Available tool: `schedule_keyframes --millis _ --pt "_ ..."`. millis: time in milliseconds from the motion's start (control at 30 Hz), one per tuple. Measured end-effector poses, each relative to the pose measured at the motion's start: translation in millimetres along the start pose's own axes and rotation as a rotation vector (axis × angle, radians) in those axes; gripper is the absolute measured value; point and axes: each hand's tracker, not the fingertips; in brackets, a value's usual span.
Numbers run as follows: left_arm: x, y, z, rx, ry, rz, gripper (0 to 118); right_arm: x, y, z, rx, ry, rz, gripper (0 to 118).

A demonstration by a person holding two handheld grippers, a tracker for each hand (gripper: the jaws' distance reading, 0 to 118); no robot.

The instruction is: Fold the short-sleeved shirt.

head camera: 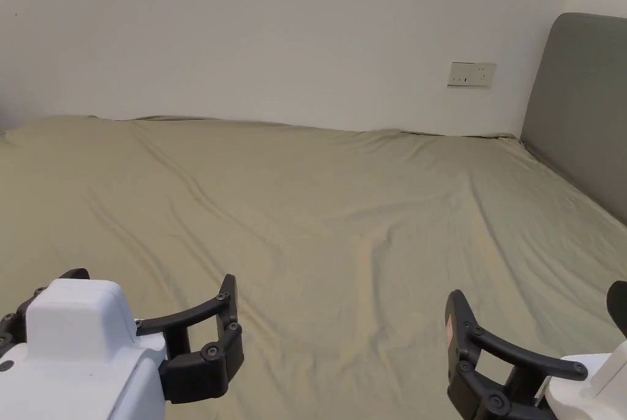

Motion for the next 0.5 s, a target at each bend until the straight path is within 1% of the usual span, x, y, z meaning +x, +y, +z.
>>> schedule_keyframes --millis 500 --pt "0.8 0.8 0.7 -0.003 0.001 -0.003 118 0.3 0.7 1.5 0.004 -0.004 -0.003 118"
